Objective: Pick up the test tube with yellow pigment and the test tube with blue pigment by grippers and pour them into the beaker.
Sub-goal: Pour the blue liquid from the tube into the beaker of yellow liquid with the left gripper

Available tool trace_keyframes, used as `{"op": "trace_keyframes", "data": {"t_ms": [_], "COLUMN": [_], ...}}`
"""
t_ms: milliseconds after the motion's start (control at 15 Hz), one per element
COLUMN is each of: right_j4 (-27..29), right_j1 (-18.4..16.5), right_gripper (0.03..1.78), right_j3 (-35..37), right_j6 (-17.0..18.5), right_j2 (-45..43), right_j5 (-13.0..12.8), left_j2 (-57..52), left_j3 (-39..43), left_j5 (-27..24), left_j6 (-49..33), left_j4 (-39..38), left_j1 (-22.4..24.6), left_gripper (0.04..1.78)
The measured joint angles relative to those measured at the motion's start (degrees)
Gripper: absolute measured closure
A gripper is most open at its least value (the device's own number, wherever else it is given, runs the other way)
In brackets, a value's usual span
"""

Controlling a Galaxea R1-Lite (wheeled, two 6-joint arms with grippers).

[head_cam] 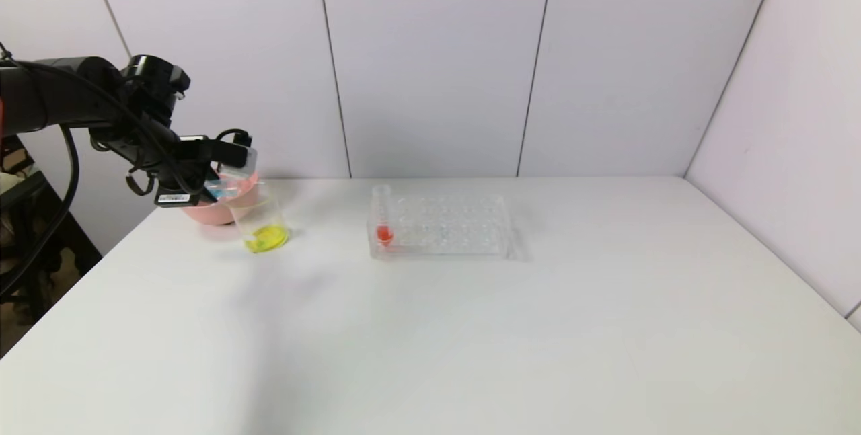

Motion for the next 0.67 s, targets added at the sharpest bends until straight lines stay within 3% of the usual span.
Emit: {"op": "trace_keyframes", "data": {"t_ms": [667], "right_j4": [0.0], "right_j1": [0.0], "right_gripper": [0.10], "right_j3": [0.0], "right_j6": [0.0], "right_j2": [0.0], "right_j5": [0.0], "left_j2": [-0.3], "left_j3": [0.0], "left_j5": [6.0], "left_j6": [0.0], "left_j4": [-0.6], "left_j1": [-1.4], "left_gripper": [1.38]}}
